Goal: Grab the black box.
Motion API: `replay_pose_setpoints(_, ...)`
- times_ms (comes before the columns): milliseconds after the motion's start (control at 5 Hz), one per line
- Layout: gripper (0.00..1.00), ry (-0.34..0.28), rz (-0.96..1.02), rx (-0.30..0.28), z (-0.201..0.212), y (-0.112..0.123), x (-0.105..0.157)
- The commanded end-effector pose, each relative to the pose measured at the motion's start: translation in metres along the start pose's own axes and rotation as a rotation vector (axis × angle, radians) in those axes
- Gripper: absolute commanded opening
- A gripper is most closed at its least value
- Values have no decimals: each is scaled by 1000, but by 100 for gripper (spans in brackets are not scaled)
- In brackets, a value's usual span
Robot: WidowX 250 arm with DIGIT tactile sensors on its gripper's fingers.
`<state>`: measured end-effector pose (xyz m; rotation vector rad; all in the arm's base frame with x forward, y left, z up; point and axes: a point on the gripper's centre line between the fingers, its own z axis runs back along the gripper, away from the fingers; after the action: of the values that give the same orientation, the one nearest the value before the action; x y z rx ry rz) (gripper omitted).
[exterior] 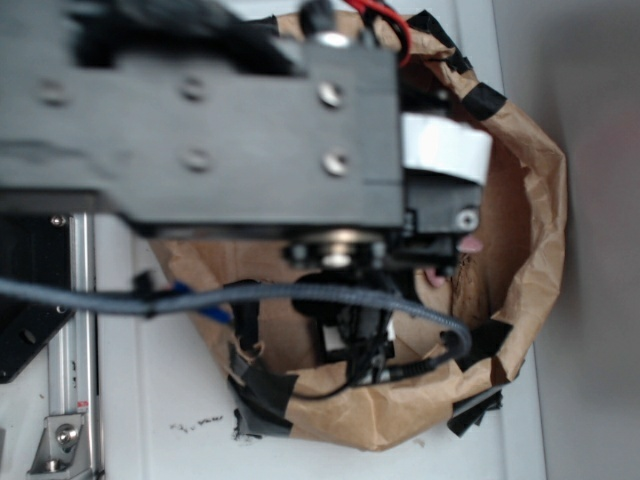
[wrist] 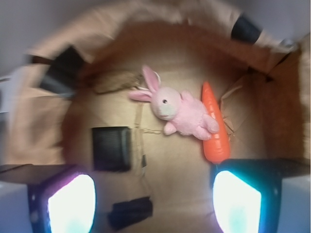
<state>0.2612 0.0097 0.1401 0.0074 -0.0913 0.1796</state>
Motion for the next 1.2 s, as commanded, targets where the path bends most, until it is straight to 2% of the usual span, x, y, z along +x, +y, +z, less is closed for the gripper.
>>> replay_pose_setpoints(0,100,24,-107,-146,-55,16,-19)
replay_pose_setpoints(600,100,24,-107,-146,-55,16,-19)
replay_pose_setpoints(800,100,77,-142,-188,-83,-20,-6)
replay_pose_setpoints(1000,100,72,-189,-198,-92,-59,1)
